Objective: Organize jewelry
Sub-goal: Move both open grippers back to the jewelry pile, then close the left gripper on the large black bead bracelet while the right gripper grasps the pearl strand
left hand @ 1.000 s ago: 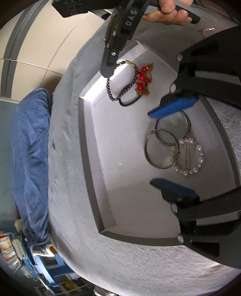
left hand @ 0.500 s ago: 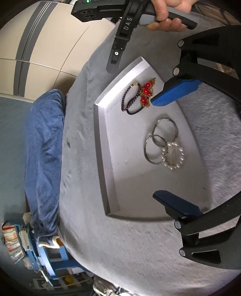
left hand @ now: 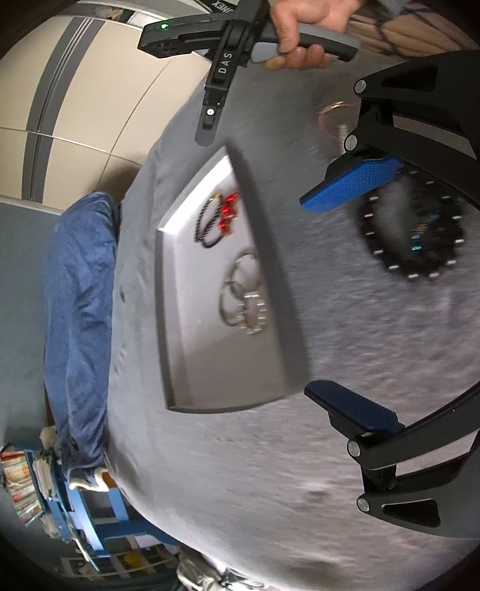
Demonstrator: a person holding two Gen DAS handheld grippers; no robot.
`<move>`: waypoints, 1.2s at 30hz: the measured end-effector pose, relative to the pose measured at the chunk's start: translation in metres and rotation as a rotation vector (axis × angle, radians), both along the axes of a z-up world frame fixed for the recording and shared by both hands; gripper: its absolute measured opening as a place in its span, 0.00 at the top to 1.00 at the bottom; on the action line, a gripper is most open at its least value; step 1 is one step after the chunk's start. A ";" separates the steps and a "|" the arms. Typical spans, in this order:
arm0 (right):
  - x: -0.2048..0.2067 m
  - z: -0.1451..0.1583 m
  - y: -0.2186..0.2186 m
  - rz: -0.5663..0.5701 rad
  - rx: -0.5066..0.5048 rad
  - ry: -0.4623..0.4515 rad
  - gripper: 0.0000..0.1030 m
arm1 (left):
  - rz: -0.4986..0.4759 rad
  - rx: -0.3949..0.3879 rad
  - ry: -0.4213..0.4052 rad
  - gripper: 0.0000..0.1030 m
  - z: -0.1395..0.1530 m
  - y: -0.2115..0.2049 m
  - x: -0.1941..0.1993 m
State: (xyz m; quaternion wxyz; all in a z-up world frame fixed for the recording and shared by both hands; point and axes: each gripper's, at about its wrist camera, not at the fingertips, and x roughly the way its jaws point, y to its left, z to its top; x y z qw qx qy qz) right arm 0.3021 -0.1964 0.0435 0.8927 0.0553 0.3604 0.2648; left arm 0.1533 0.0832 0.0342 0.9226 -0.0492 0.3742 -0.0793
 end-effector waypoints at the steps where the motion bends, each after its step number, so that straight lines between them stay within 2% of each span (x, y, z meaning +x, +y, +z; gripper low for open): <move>1: -0.004 -0.001 -0.001 0.001 -0.002 0.001 0.44 | -0.006 -0.001 0.002 0.11 -0.001 0.000 -0.004; 8: -0.035 -0.009 -0.005 0.021 -0.031 0.010 0.44 | -0.058 0.024 0.003 0.11 -0.009 -0.010 -0.029; 11: -0.045 -0.015 -0.005 0.035 -0.052 0.019 0.44 | -0.070 0.018 0.012 0.17 -0.011 -0.012 -0.030; 16: -0.058 -0.026 -0.008 0.046 -0.085 0.035 0.44 | -0.109 0.027 0.050 0.39 -0.019 -0.020 -0.026; 20: -0.060 -0.030 -0.018 0.031 -0.075 0.050 0.44 | -0.141 0.067 0.082 0.46 -0.027 -0.031 -0.023; 23: -0.062 -0.033 -0.022 0.028 -0.064 0.064 0.44 | -0.135 0.092 0.114 0.61 -0.035 -0.035 -0.019; 25: -0.064 -0.035 -0.023 0.034 -0.067 0.068 0.44 | -0.118 0.111 0.120 0.80 -0.038 -0.035 -0.016; 27: -0.067 -0.036 -0.023 0.040 -0.070 0.069 0.44 | -0.106 0.092 0.099 0.86 -0.033 -0.031 -0.016; 33: -0.071 -0.038 -0.021 0.069 -0.068 0.074 0.44 | -0.020 0.014 0.018 0.86 -0.016 -0.009 -0.019; 36: -0.075 -0.035 -0.015 0.123 -0.059 0.057 0.50 | 0.034 0.004 0.006 0.86 -0.013 0.003 -0.018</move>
